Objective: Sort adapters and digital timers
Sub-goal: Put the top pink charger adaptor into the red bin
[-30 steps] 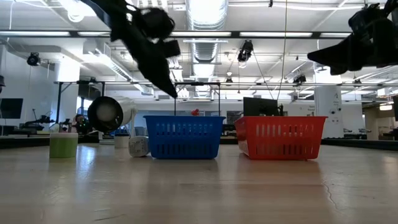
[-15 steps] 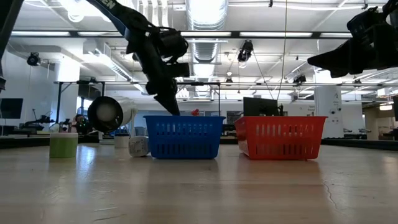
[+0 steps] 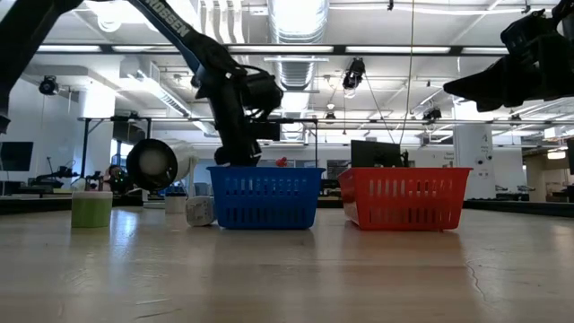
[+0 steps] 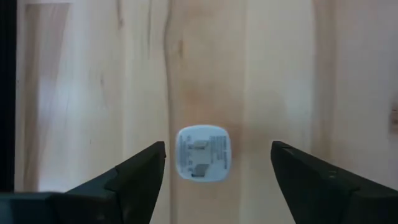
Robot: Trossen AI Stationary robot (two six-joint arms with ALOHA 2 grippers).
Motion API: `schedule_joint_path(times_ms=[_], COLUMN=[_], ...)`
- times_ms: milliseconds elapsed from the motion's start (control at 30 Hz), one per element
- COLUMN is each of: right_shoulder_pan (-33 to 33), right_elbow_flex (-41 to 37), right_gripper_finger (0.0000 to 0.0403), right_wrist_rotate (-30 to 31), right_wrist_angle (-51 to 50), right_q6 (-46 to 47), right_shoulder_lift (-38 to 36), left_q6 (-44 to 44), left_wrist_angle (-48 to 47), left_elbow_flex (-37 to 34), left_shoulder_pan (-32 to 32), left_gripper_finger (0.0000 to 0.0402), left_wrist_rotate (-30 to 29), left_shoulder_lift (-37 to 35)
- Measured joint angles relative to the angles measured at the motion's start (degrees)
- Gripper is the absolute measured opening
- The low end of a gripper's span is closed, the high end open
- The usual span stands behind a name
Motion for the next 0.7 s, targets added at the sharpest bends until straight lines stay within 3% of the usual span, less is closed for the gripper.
schedule_joint_path(times_ms=[367,700], right_shoulder_pan=[0.0,0.0], right_elbow_flex=[0.0,0.0], right_gripper_finger=[0.0008,0.0008], right_wrist_rotate=[0.0,0.0], right_wrist_angle=[0.0,0.0], right_q6=[0.0,-0.2], right_shoulder_lift=[0.0,0.0], left_q6=[1.7,3.1], left_wrist_angle=[-0.2,1.2], left_elbow_flex=[1.0,1.0], left_shoulder_pan=[0.9,1.1], left_gripper_finger=[0.0260,0.0132], left_wrist_rotate=[0.3,1.2], left_shoulder_lift=[2.8,3.0])
